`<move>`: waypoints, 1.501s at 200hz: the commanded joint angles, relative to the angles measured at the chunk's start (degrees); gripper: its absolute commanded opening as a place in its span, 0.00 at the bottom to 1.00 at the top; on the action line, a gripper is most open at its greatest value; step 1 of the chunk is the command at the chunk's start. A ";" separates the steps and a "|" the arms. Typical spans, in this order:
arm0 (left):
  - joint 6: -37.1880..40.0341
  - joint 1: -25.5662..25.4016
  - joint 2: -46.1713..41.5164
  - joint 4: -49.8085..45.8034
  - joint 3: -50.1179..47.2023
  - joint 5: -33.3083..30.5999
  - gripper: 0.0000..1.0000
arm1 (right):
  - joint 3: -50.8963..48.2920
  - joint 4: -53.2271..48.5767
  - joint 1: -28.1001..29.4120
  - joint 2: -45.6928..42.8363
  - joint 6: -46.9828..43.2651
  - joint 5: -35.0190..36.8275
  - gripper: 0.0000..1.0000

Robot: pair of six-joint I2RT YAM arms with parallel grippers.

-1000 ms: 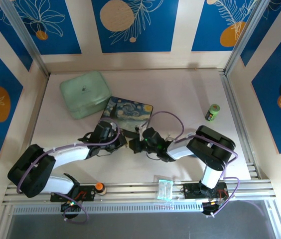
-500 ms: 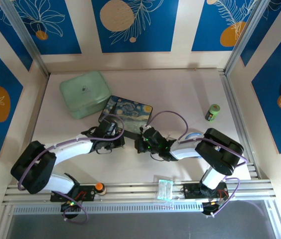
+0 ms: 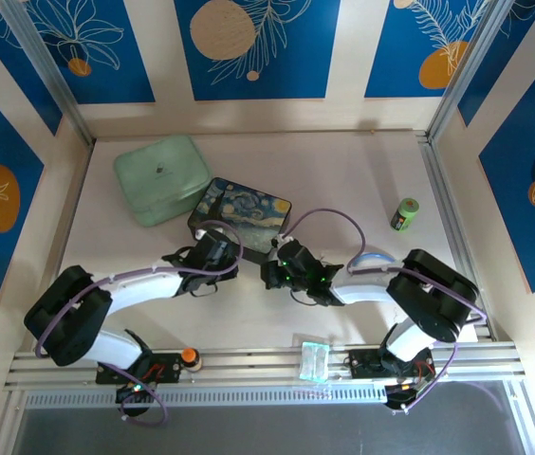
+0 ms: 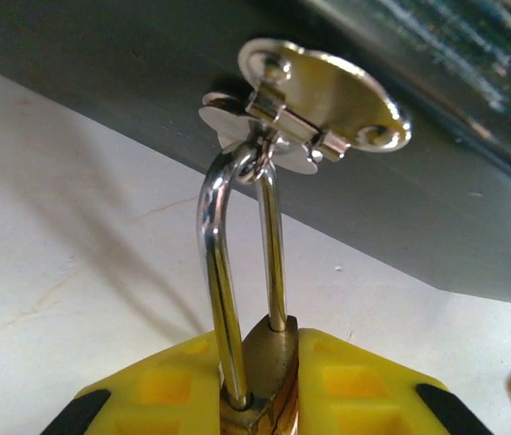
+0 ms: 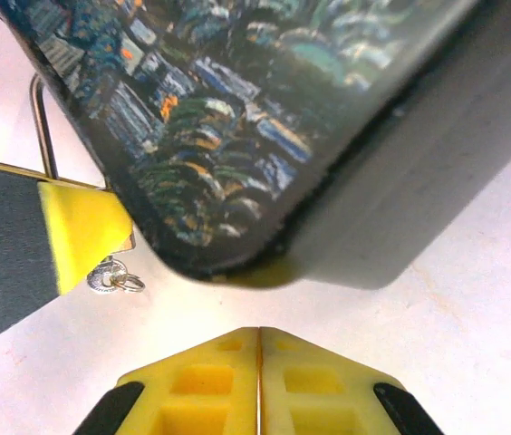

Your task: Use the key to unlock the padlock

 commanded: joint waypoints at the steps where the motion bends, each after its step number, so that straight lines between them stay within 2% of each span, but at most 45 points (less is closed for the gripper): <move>1: 2.42 0.03 0.56 -9.42 1.24 -7.49 0.19 | 0.09 -4.49 -0.83 -4.05 0.95 2.37 0.09; 37: 4.71 0.50 0.38 -13.97 2.75 -5.53 0.17 | 2.96 -9.99 -2.07 -6.35 -0.08 4.43 0.09; 54: 5.62 0.83 0.57 -15.86 3.77 -4.01 0.16 | 4.78 -11.86 -1.99 -6.22 -1.68 5.72 0.13; 63: 5.84 0.85 0.39 -16.16 3.75 -3.20 0.15 | 5.97 -12.99 -1.72 -6.13 -2.87 6.07 0.21; 74: 5.68 0.88 -0.10 -15.87 3.58 -2.13 0.14 | 7.29 -13.78 -1.67 -5.94 -3.74 5.90 0.35; 91: 5.25 1.15 -1.27 -14.99 3.26 0.69 0.14 | 8.14 -13.11 -2.56 -6.11 -3.29 2.58 0.54; 100: 4.93 1.20 -1.88 -14.75 3.30 2.04 0.14 | 8.31 -12.38 -3.15 -6.27 -2.43 0.40 0.60; 110: 4.34 1.18 -2.47 -14.27 3.40 3.38 0.14 | 8.12 -10.88 -3.39 -6.20 -2.18 -1.56 0.62; 135: 2.07 1.21 -3.26 -12.37 3.17 6.87 0.13 | 8.61 -11.51 -2.56 -5.43 -3.69 2.14 0.62; 150: 0.66 1.17 -3.84 -10.74 2.44 8.67 0.13 | 11.06 -16.66 -2.93 -3.12 -4.05 5.85 0.60; 172: 0.82 1.19 -4.20 -12.21 2.60 8.65 0.13 | 11.39 -17.89 -4.10 -1.81 -4.86 7.50 0.57; 211: 3.78 1.36 -3.75 -17.11 2.20 6.94 0.14 | 15.16 -24.20 -8.31 0.65 -4.50 7.01 0.46; 235: 6.12 2.99 -4.10 -19.19 0.98 4.92 0.15 | 15.09 -24.13 -8.99 2.00 -5.32 5.57 0.45; 270: 6.85 3.97 -5.89 -12.94 -2.21 7.54 0.15 | 13.17 -22.01 -9.98 3.54 -3.85 3.00 0.43; 300: 8.81 4.70 -6.35 -17.10 -0.86 4.20 0.16 | 13.31 -22.12 -9.73 3.60 -4.09 3.30 0.43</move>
